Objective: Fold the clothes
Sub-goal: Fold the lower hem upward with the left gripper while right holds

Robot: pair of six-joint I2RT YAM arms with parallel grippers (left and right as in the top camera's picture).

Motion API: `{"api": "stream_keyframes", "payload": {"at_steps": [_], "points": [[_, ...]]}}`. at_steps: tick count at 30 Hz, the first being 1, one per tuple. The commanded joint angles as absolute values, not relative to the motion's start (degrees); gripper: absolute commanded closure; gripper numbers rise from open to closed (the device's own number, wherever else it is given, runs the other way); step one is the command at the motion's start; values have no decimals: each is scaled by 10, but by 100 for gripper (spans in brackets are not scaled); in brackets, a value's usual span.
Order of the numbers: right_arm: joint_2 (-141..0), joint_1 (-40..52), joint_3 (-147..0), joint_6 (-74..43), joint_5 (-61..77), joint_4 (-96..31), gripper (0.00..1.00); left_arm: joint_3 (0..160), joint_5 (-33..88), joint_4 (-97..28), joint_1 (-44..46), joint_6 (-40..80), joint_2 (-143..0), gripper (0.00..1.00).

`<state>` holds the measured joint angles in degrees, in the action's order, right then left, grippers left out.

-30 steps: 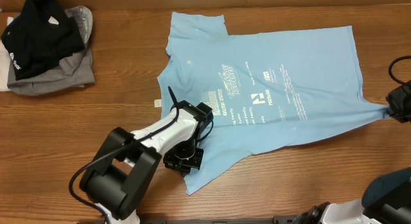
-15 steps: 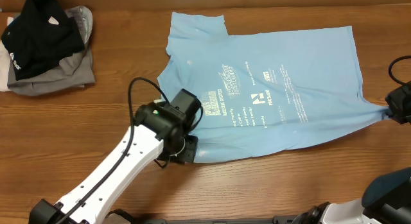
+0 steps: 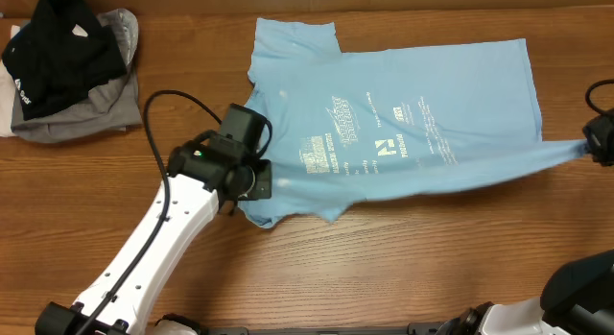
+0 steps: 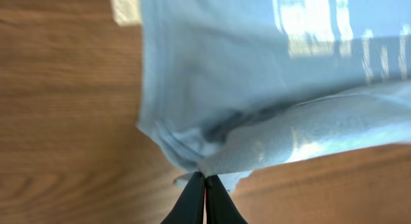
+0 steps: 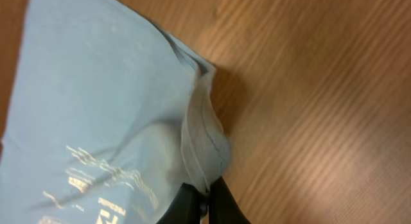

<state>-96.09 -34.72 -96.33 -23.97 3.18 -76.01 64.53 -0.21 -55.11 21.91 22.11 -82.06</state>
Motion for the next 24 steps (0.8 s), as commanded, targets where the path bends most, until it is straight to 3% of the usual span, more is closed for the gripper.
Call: {"api": "stream_keyframes", "payload": {"at_steps": [1, 14, 24], "points": [[-954, -346, -962, -241, 35, -743, 96, 651, -32, -525, 191, 192, -818, 96], [-955, -313, -850, -244, 46, -630, 96, 651, -36, -383, 172, 167, -822, 96], [-956, -297, -820, -244, 45, -545, 96, 651, -38, -342, 172, 163, -866, 96]]}}
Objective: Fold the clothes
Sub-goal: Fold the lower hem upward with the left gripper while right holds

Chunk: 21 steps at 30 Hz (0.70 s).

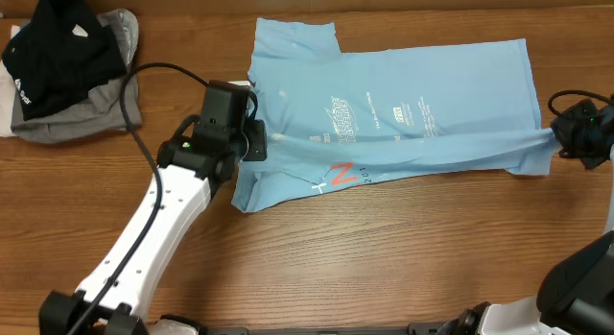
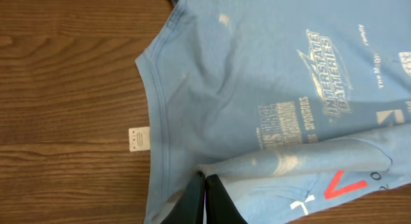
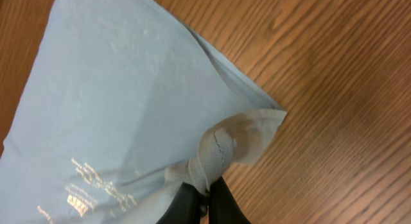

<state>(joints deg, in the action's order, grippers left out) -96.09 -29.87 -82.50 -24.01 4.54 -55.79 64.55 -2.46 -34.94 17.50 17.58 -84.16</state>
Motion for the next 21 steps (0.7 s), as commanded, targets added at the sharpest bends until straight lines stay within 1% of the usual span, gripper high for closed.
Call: {"api": "stream_keyframes", "payload": {"at_steps": [1, 13, 21], "points": [[-958, -297, -819, -242, 45, -538, 96, 651, -38, -340, 172, 163, -871, 96], [-1022, -283, -817, -240, 35, -448, 96, 651, -62, -259, 171, 157, -932, 96], [-1060, -236, -817, -240, 26, -370, 91, 651, -66, -177, 167, 155, -993, 95]]}}
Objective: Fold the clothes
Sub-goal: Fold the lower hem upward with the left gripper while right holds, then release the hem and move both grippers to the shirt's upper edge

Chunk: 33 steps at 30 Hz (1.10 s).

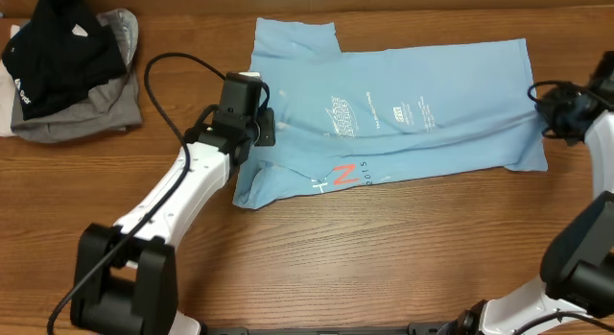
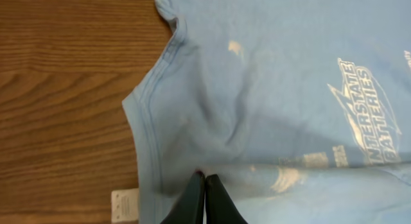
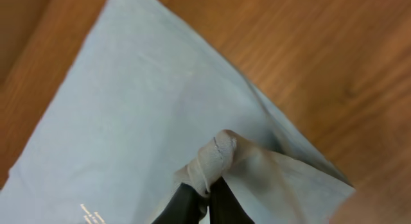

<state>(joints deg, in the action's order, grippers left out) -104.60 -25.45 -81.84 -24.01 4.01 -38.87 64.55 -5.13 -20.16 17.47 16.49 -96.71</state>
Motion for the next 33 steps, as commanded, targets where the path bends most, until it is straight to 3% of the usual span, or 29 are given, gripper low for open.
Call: {"api": "stream_keyframes", "payload": {"at_steps": [1, 2, 4, 6, 9, 13, 15, 18, 20, 24, 27, 33], "points": [[-1065, -230, -817, -240, 21, -364, 86, 651, -66, -165, 165, 151, -1000, 92], [-1068, -225, -817, -241, 13, -359, 75, 651, -66, -155, 162, 147, -1006, 78], [-1073, -218, -817, -240, -3, -353, 38, 651, -66, -141, 157, 137, -1014, 44], [-1073, -218, -818, -240, -18, -353, 14, 651, -67, -130, 152, 120, -1015, 2], [-1073, -225, -835, -239, -30, -375, 3, 668, -71, -137, 141, 110, -1011, 0], [-1073, -240, -880, -238, -29, -431, 1, 732, -67, -207, 124, 106, -1004, 0], [-1073, -244, -899, -227, -22, -456, 0, 766, -55, -253, 120, 98, -1004, 3], [-1073, -245, -905, -192, 9, -472, 2, 786, -5, -311, 120, 97, -1004, 22], [-1075, -243, -899, -192, 14, -478, 20, 783, 57, -336, 123, 96, -1009, 44], [-1093, -241, -889, -193, 14, -477, 74, 777, 156, -375, 140, 97, -1039, 92], [-1118, -239, -888, -197, 17, -479, 94, 777, 169, -378, 159, 97, -1071, 96], [-1159, -238, -888, -197, 31, -490, 96, 777, 189, -397, 171, 97, -1124, 96]]}}
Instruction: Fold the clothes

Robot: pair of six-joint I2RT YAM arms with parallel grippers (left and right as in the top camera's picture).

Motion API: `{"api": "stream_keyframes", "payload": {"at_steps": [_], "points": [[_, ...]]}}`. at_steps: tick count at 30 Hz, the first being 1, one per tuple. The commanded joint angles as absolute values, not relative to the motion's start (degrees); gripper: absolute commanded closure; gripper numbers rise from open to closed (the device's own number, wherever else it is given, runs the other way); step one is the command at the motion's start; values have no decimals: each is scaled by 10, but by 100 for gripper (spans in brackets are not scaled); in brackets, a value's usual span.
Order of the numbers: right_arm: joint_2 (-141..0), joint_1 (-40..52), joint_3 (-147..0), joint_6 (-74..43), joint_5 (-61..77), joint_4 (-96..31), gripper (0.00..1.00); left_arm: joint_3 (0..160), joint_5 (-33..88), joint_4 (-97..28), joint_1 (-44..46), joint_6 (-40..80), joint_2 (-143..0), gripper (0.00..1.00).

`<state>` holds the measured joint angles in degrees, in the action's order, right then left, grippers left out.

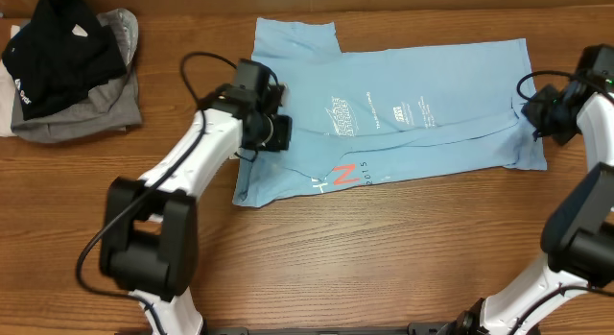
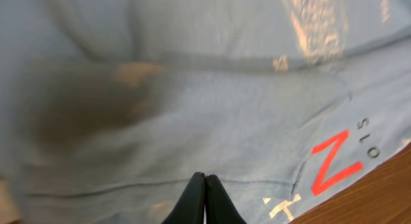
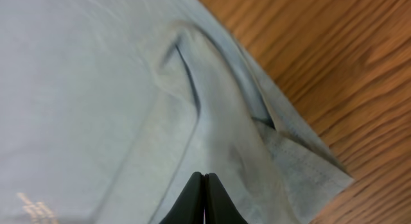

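Observation:
A light blue T-shirt [image 1: 413, 85] lies spread across the far half of the wooden table, its near long edge folded up over the printed front; a red "N" [image 1: 345, 175] shows on the turned-over layer. My left gripper [image 1: 275, 135] rests low on the shirt's left part, shut on the stitched hem [image 2: 257, 183] of the folded layer. At the shirt's right end, my right gripper [image 1: 535, 116] is shut on the cloth [image 3: 128, 89], which lies nearly flat around its tips. A folded corner [image 3: 321, 172] of the shirt sticks out onto the wood.
A pile of black and grey clothes [image 1: 67, 66] sits at the far left corner. Bare wooden table [image 1: 384, 258] runs along the near side in front of the shirt. Both arms reach in from the near edge.
My left gripper has moved right and turned, now low on the folded layer near the red print. The right gripper has come down; the bunched cloth at its tips now lies flat.
Both grippers first held the shirt's near edge, lifted and stretched between them above the table. They then had it carried toward the far side, over the printed front. The edge now lies laid down as a long fold, with both grippers low on the cloth.

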<state>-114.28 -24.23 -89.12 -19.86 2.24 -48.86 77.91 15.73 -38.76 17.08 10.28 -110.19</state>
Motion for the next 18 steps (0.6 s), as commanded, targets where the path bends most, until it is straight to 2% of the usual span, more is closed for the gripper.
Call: {"api": "stream_keyframes", "payload": {"at_steps": [1, 7, 18], "points": [[-1163, -238, -888, -197, 31, -490, 96, 777, 189, -400, 171, 97, -1132, 96], [-1204, -237, -888, -193, 26, -494, 96, 777, 184, -417, 157, 99, -1181, 96], [-1237, -239, -854, -196, 22, -486, 96, 777, 103, -437, 105, 118, -1206, 96]]}}
